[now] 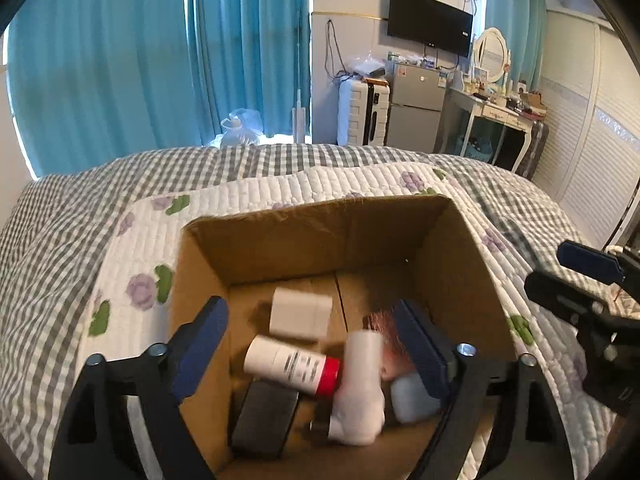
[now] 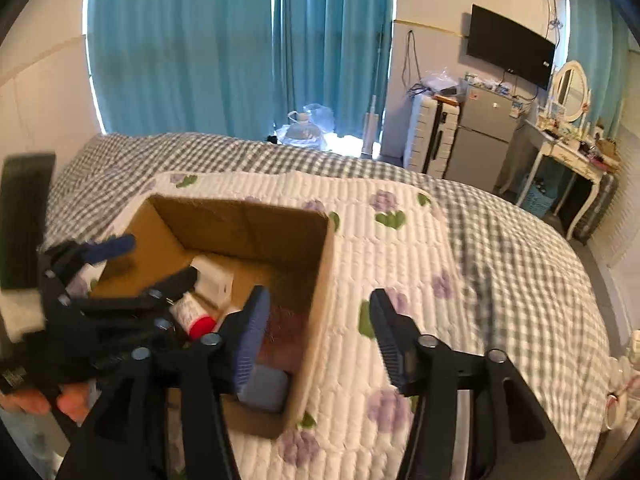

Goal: Organize rigid objects
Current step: 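Carry the compact and white box into the box and open both tools, then grasp the white charger block with the right tool while the left grasps the black remote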

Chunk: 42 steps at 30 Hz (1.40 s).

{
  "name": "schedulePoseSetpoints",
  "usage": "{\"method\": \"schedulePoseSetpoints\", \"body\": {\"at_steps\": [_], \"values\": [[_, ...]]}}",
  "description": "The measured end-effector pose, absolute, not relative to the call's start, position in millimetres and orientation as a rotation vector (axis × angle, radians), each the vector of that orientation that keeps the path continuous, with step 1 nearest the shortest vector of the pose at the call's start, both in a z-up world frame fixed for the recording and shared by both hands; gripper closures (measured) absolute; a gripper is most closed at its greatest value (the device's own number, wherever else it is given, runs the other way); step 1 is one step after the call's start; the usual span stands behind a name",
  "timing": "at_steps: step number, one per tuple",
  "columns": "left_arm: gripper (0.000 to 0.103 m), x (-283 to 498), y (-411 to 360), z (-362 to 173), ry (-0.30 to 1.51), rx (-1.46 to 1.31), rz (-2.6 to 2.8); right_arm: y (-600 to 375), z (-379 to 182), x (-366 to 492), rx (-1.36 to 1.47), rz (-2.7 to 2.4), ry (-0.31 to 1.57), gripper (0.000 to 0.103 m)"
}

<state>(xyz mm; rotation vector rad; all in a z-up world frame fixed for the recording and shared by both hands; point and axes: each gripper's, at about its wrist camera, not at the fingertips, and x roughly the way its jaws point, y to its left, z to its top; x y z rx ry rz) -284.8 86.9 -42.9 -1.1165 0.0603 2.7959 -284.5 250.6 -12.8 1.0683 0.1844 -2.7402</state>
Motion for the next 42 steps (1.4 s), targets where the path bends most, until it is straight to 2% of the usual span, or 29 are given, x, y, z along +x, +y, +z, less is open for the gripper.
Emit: {"method": "schedulePoseSetpoints", "body": {"at_steps": [2,5,7,14,19,24,29,32,33,35,37,42], "values": [[0.013,-269,80,-33,0.064,-1.098,2.807,250,-7,-265,1.052,-2.761,0.225,0.039],[0.003,-240,67,-16,0.085,-1.055,2.843,245,2,-235,1.020,-2.777,0.240,0.021],[0.000,-220,57,-7,0.096,-1.019,2.869,242,6,-220,1.009,-2.777,0.220,0.010],[0.000,-172,23,-11,0.104,-0.991,2.956,219,-17,-187,1.101,-2.690,0.134,0.009],[0.000,-169,5,-50,0.050,-1.061,2.940,204,-62,-188,1.199,-2.641,0.118,0.009],[0.000,-178,-1,-97,0.097,-1.185,2.897,194,-115,-200,1.333,-2.600,0.122,0.009],[0.000,-182,-5,-114,0.133,-1.249,2.868,180,-151,-215,1.424,-2.527,0.138,0.009],[0.000,-180,-5,-116,0.136,-1.254,2.858,171,-164,-220,1.437,-2.514,0.176,0.012],[0.000,-180,-3,-118,0.151,-1.254,2.855,169,-168,-222,1.443,-2.507,0.169,0.017],[0.000,-179,2,-121,0.191,-1.260,2.842,167,-176,-224,1.462,-2.478,0.159,0.031],[0.000,-179,4,-125,0.211,-1.267,2.829,168,-177,-223,1.452,-2.445,0.137,0.052],[0.000,-180,10,-137,0.292,-1.308,2.792,183,-163,-206,1.428,-2.467,0.150,0.053]]}}
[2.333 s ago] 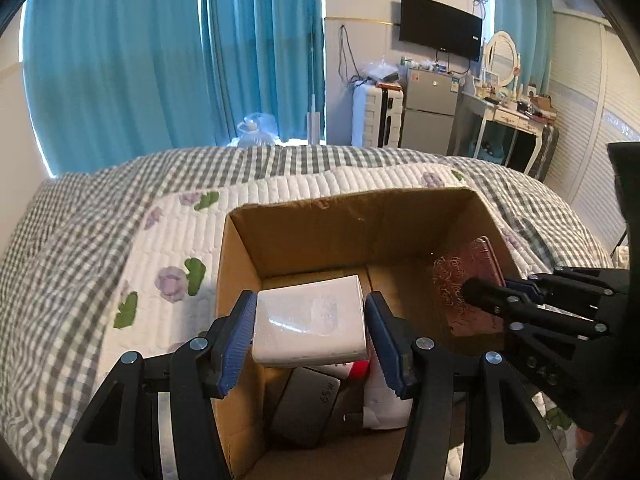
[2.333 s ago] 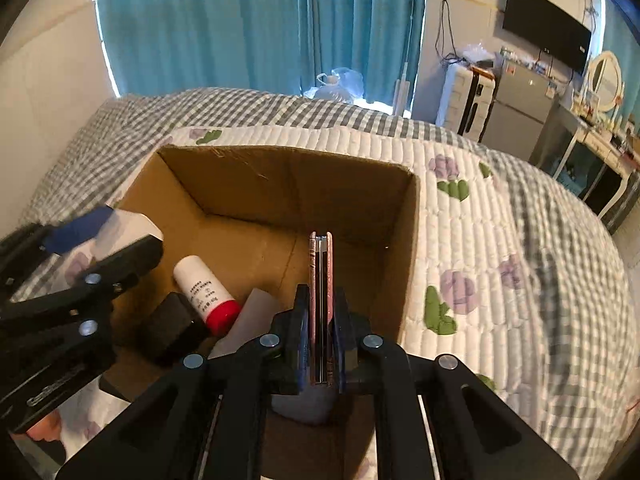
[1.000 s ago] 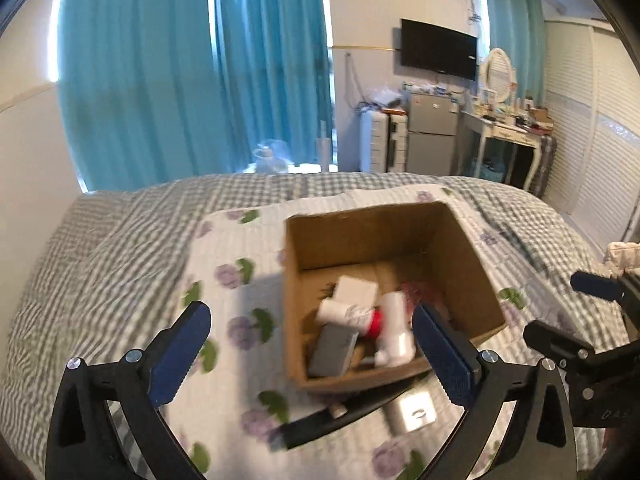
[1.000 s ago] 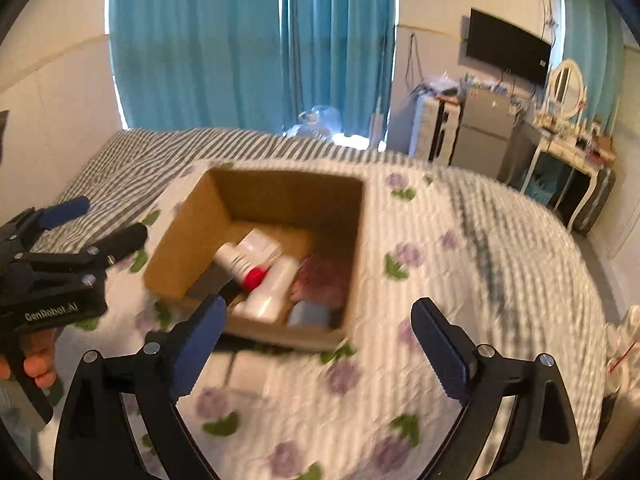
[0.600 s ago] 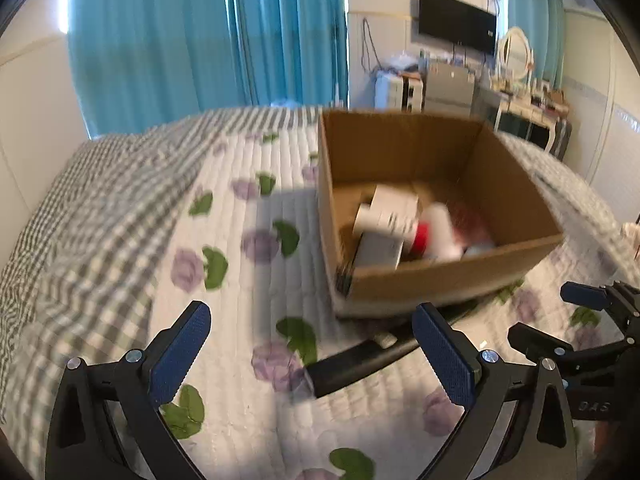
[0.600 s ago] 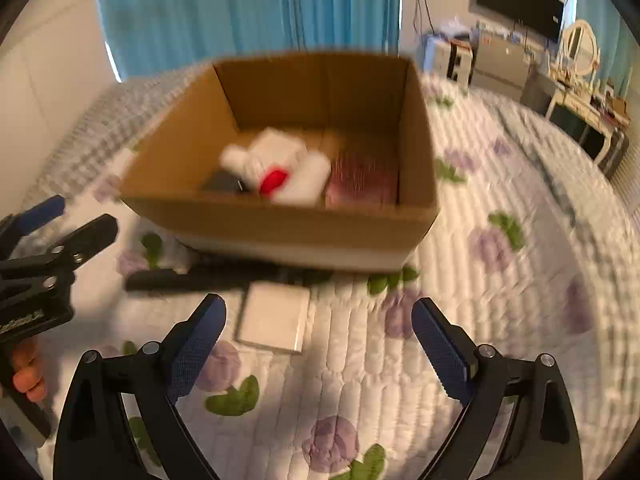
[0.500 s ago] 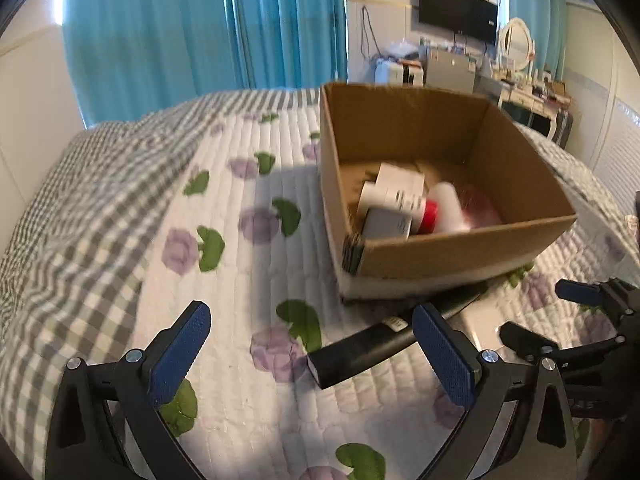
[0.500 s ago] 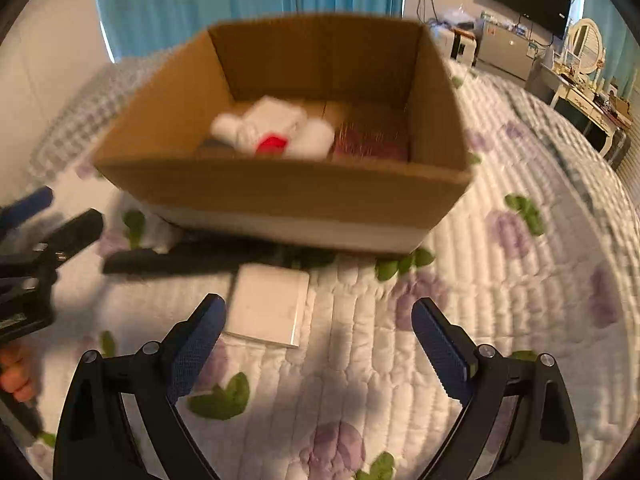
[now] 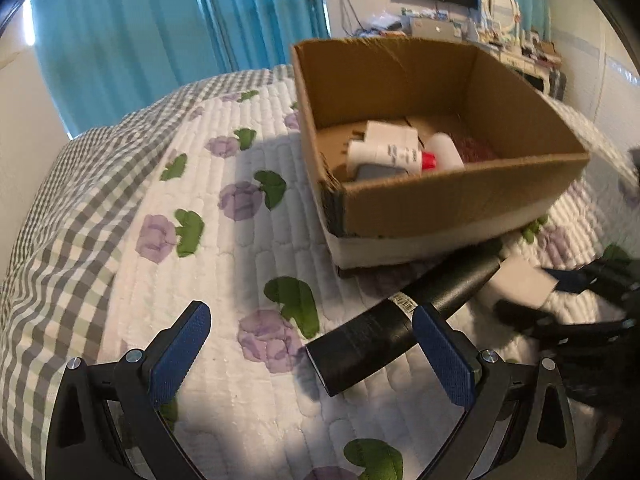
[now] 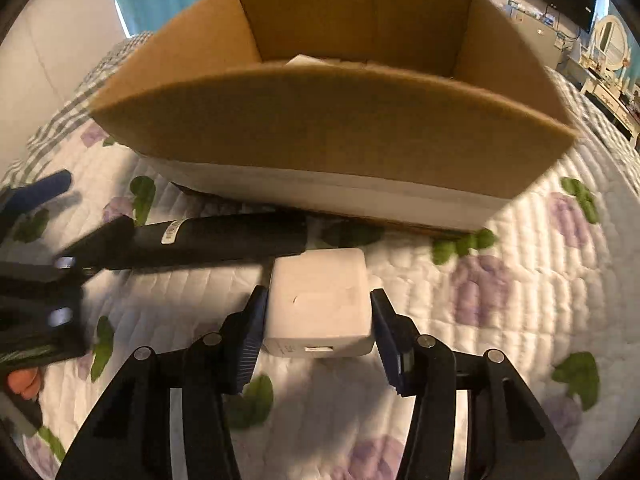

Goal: Organize rigid objects
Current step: 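Grasp the white charger block with the right tool while the left grasps the black remote, then carry the charger and remote over the box and release both inside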

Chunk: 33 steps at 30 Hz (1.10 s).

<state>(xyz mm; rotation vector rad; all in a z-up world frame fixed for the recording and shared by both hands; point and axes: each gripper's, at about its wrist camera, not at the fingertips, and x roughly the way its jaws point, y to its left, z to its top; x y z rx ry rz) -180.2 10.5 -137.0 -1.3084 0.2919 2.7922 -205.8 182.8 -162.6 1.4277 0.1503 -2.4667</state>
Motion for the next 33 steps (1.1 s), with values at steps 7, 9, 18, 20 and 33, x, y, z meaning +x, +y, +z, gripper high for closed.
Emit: {"method": "schedulePoseSetpoints", "body": {"at_steps": [7,9,18,20,33], "values": [[0.000,-178,39,-155,0.489,-1.321,2.666,211,-158,-189,1.466,-2.527,0.119,0.053],[0.000,-177,49,-162,0.555,-1.321,2.622,216,-155,-189,1.460,-2.540,0.092,0.053],[0.031,-188,78,-184,0.704,-1.339,2.493,215,-150,-191,1.472,-2.539,0.057,0.053],[0.037,-189,80,-184,0.700,-1.323,2.486,212,-150,-193,1.475,-2.537,0.048,0.053],[0.078,-170,77,-155,0.562,-1.340,2.388,214,-131,-186,1.415,-2.557,0.001,0.053]]}}
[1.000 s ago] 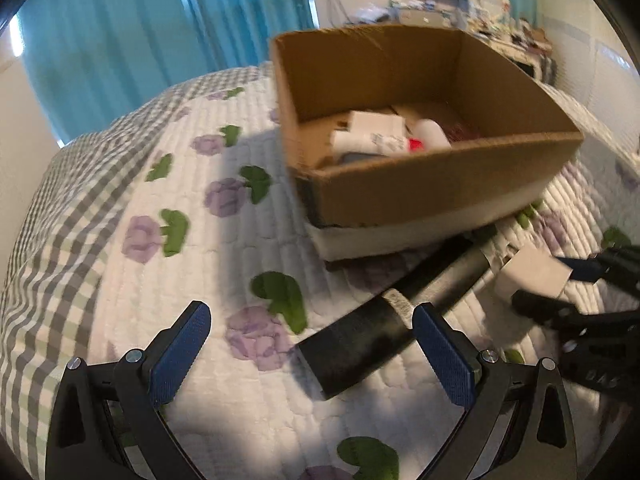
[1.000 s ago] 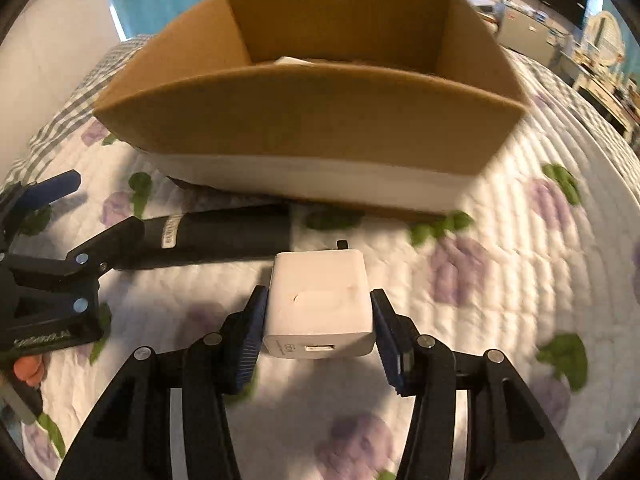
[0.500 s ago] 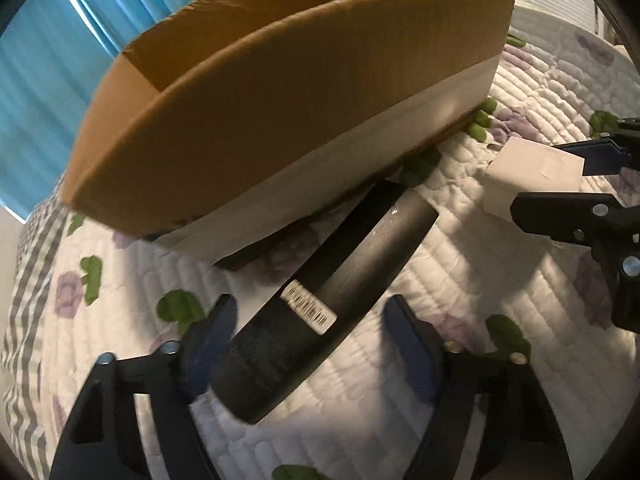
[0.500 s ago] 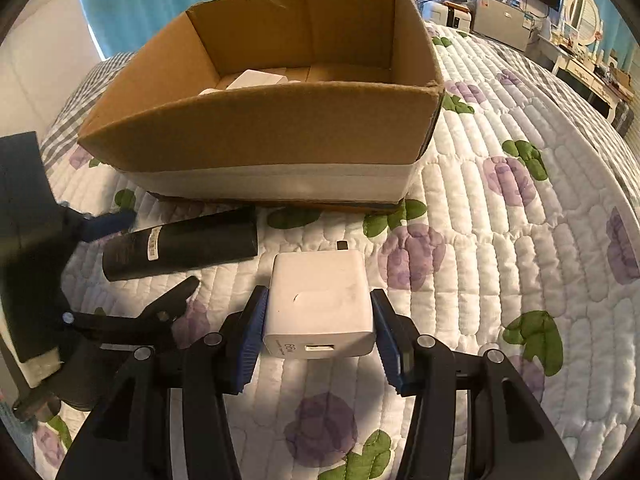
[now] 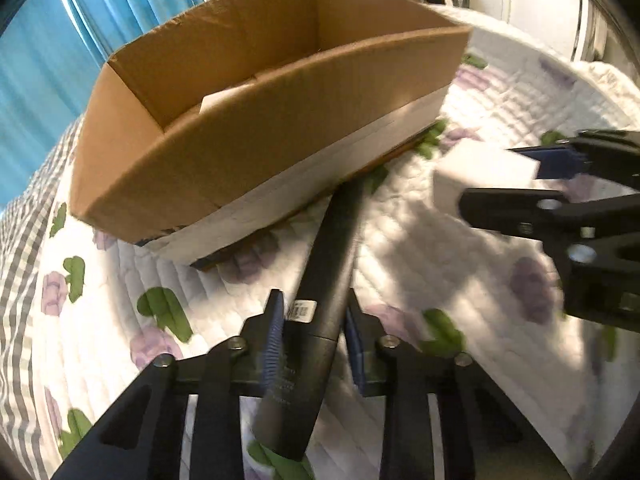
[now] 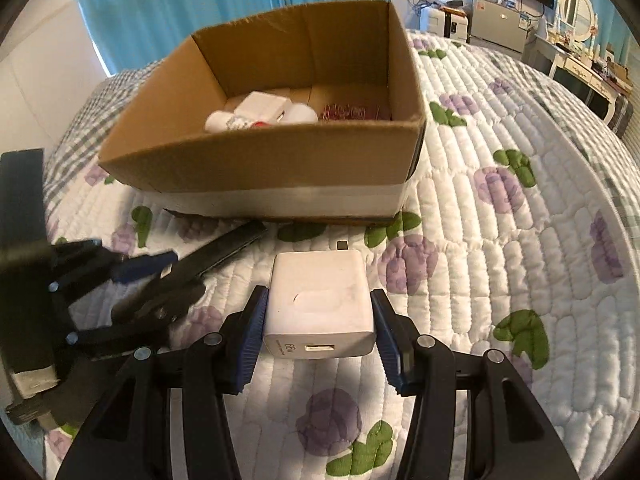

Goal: Organize rigid objects
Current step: 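Carry the charger and remote over the box and release both inside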

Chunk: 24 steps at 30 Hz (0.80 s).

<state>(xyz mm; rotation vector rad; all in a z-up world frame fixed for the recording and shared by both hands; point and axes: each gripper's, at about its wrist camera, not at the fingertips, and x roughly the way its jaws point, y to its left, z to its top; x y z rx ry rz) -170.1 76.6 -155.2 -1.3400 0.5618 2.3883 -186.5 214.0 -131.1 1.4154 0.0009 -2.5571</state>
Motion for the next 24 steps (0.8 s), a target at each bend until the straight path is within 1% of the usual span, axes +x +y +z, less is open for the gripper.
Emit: {"method": "schedulePoseSetpoints", "body": {"at_steps": [2,8,12,15,18,24], "values": [[0.083,-162,77,-146,0.552,-1.319,2.402,214,-126,-182,1.399,-2.563,0.006,0.053],[0.083,-136,74,-120,0.468,-1.267,2.455,216,-109,-172,1.344,-2.590,0.001,0.053],[0.083,-133,78,-96,0.399,-1.267,2.494,220,-96,-164,1.315,-2.594,-0.012,0.053],[0.083,-117,73,-78,0.341,-1.249,2.519,225,-76,-154,1.258,-2.622,-0.032,0.053],[0.083,-110,74,-51,0.329,-1.174,2.565,229,-54,-145,1.195,-2.645,-0.035,0.053],[0.083,-114,73,-5,0.282,-1.043,2.654,233,-9,-141,1.080,-2.689,0.019,0.053]]}}
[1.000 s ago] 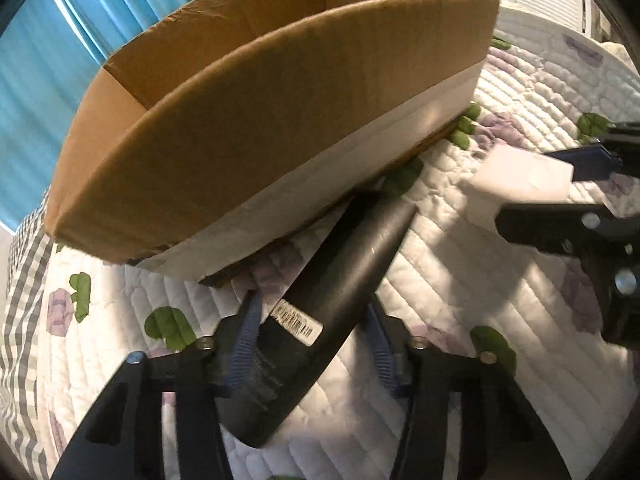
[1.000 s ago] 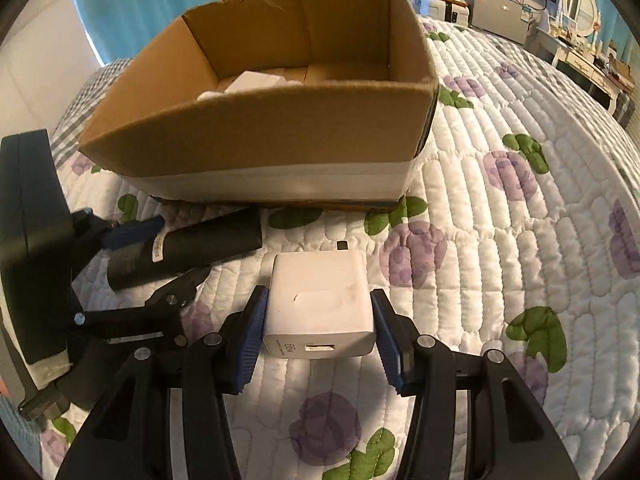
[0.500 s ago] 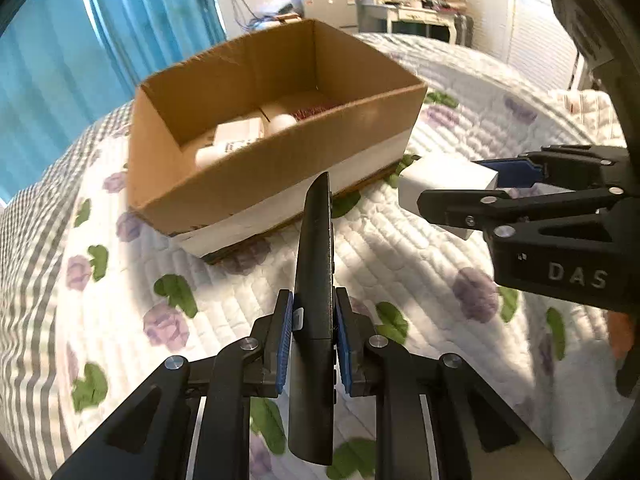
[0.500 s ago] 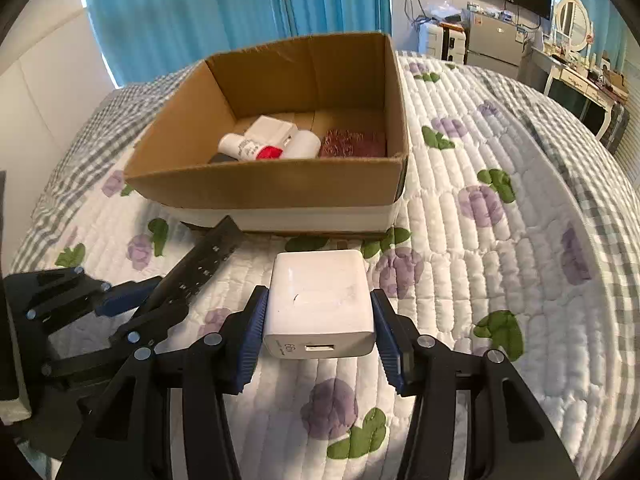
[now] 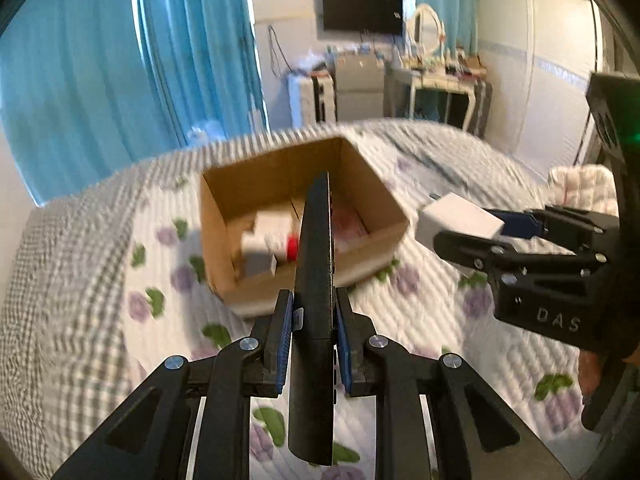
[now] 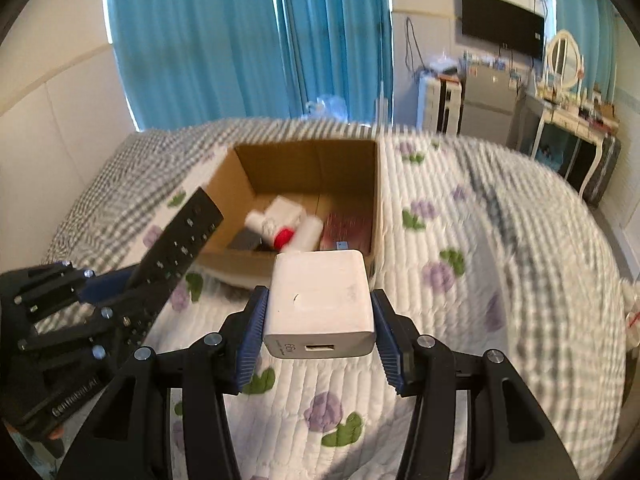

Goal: Organize rigid objects
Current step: 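Carry the charger and remote over the box and release both inside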

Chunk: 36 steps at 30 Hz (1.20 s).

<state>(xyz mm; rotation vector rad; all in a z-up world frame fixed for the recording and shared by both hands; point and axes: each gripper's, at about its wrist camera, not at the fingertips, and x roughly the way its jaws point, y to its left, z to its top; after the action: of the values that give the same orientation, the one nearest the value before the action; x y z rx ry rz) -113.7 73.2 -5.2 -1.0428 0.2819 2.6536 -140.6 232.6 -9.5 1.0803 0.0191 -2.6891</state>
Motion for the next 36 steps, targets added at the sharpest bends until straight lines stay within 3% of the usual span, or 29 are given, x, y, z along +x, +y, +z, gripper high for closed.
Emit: {"method": "schedulePoseSetpoints", "body": {"at_steps": [11,18,36], "values": [[0.083,-171,72,44,0.241,-0.926,2.757,226,62,-179,0.880,-2.723,0.069,0.053],[0.083,-233,71,34,0.209,-0.974,2.770,215,75,-232,0.830,-2.715,0.070,0.053],[0.083,-322,78,-75,0.262,-1.278,2.657,210,-18,-346,1.033,-2.665,0.069,0.053]]}}
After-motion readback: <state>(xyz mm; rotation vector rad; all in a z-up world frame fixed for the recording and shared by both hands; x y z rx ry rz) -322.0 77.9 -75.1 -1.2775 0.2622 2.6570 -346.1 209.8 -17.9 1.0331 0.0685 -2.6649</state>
